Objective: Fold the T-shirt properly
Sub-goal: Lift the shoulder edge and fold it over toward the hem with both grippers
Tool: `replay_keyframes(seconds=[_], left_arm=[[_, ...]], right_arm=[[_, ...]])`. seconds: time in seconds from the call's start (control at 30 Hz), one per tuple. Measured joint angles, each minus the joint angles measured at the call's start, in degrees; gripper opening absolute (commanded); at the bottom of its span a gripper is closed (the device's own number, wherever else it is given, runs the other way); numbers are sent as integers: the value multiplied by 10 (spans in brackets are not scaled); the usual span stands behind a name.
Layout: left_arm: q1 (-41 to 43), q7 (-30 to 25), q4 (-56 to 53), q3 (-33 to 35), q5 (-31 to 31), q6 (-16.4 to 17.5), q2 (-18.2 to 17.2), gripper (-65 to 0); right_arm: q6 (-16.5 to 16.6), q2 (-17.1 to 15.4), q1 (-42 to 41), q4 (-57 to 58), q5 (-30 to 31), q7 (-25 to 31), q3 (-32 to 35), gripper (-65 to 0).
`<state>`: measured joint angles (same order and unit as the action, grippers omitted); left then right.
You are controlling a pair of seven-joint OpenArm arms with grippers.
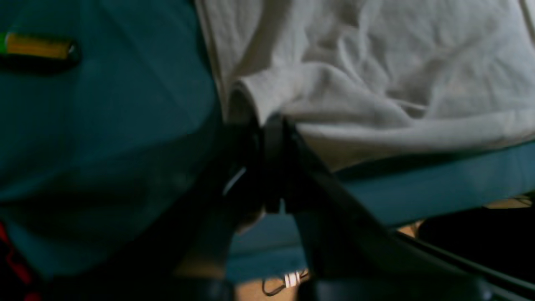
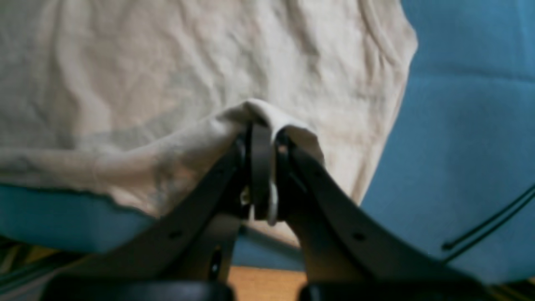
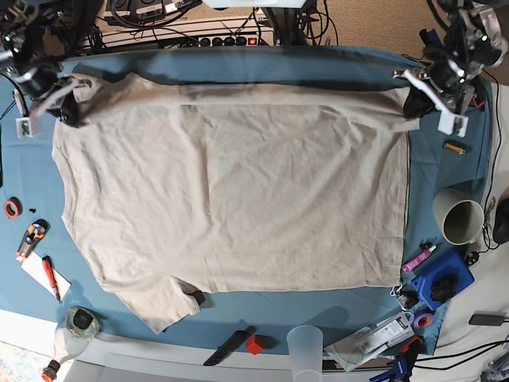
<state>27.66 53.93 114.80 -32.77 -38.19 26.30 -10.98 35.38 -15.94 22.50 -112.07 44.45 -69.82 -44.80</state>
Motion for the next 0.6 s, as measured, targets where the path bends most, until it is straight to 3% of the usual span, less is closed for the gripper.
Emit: replay_keyframes(seconds=[0.23, 0.43, 0.6], left_arm=[[-39, -27, 0, 23, 58, -23, 0, -650], [-59, -51, -5, 28, 75, -23, -1, -650], [-96, -60, -57, 70, 104, -21, -15, -650]], right_arm=[[-18, 0, -50, 20, -70, 43, 21, -650], [-17, -4, -124, 143, -71, 39, 20, -650], [-17, -31, -190, 197, -71, 42, 31, -650]])
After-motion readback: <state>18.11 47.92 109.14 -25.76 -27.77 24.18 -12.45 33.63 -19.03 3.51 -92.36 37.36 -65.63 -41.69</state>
